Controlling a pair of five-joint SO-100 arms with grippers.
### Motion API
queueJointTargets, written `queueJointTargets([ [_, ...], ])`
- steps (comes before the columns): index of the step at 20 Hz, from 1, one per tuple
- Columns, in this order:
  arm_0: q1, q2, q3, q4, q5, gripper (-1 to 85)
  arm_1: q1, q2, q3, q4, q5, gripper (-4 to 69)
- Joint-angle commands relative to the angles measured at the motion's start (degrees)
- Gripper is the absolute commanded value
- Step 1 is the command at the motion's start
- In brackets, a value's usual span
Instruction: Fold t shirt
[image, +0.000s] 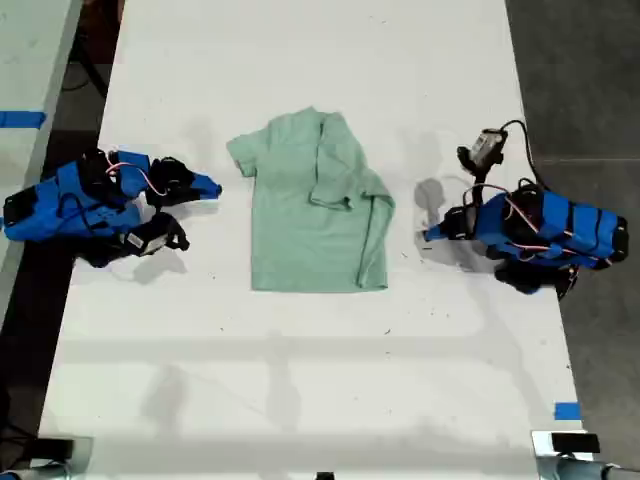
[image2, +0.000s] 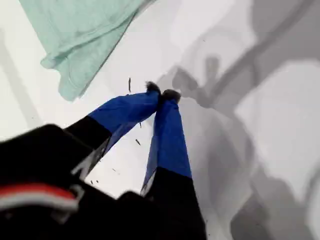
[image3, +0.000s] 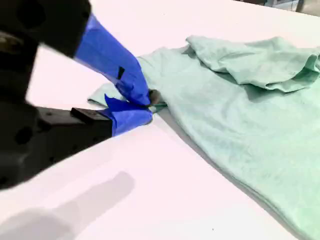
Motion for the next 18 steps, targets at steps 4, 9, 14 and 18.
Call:
queueJointTargets([
  [4, 3.25, -12.04, -8.79, -3.34, -4.22, -0.3, 0.18, 0.44, 2.99, -1.41, 0.62, 1.5],
  [9, -14.68, -55.46, -50.10, 10.55, 17.23, 3.7, 0.79, 0.44, 2.99, -1.41, 0.00, 1.5],
  [14, -26.02, -85.25, -73.65, 12.48, 37.09, 16.7, 0.53, 0.44, 2.99, -1.41, 0.18, 1.5],
  [18, -28.39, -108.54, -90.79, 12.30, 42.19, 17.4, 0.62, 0.44, 2.99, -1.41, 0.00, 1.5],
])
